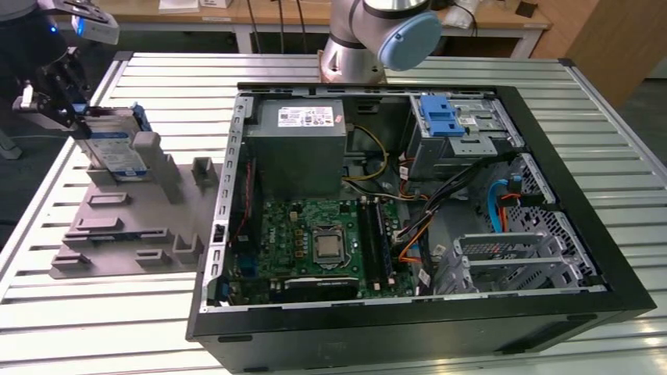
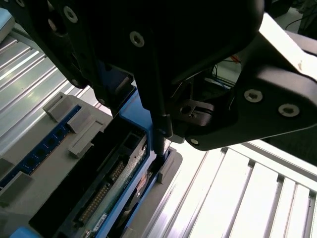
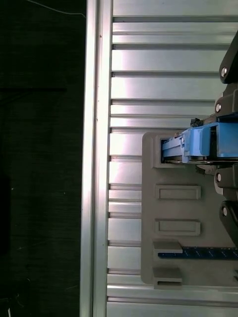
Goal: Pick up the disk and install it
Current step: 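Pick up the disk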
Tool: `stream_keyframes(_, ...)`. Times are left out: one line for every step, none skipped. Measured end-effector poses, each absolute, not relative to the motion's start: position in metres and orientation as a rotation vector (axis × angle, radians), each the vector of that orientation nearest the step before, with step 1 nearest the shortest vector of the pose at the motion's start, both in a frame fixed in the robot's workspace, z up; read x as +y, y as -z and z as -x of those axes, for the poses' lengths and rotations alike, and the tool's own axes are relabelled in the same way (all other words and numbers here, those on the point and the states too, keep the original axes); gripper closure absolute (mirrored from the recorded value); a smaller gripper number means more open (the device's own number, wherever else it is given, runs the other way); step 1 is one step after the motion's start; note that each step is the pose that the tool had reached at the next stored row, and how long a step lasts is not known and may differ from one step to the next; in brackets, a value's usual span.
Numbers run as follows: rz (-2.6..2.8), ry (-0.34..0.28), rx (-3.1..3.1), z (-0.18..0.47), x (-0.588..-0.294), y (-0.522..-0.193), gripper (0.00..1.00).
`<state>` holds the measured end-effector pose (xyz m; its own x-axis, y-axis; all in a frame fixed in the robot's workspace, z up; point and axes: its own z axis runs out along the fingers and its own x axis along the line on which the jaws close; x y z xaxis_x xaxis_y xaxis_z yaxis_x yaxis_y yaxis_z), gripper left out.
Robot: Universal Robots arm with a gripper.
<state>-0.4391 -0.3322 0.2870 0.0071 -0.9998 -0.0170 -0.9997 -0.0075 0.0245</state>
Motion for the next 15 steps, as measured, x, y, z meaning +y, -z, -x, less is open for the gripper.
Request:
stream_keyframes(-2.226,0.046,-2.209,0.439,-0.332,-0.287,0.64)
stream_keyframes(-2.226,0.046,-2.209,0.439,-0.332,-0.287,0.64)
stream_keyframes(-2.226,0.046,-2.209,0.439,-0.332,-0.287,0.64)
stream_keyframes(-2.226,0.046,-2.209,0.439,-0.332,-0.288,0.64)
stream_keyframes(-2.226,0.046,-2.209,0.439,-0.332,-0.289,0.64)
stream_keyframes(-2.226,0.046,-2.21,0.439,-0.332,-0.289,0.64)
stream_keyframes(-2.226,0.046,-2.209,0.439,-0.332,-0.29,0.64)
stream_keyframes(-2.225,0.046,-2.209,0.439,-0.332,-0.291,0.64)
stream_keyframes(-2.225,0.046,-2.209,0.439,-0.332,-0.293,0.64)
stream_keyframes(-2.225,0.046,-2.209,0.439,-0.332,-0.294,0.64)
stream_keyframes(-2.225,0.046,-2.209,0.439,-0.332,-0.295,0.64)
stream_keyframes(-2.225,0.046,-2.209,0.439,-0.332,-0.296,0.64)
stream_keyframes(-2.225,0.046,-2.209,0.439,-0.332,-0.297,0.64)
stream_keyframes(-2.225,0.046,-2.209,0.439,-0.332,-0.299,0.64)
stream_keyframes(-2.225,0.046,-2.209,0.439,-0.332,-0.3,0.64)
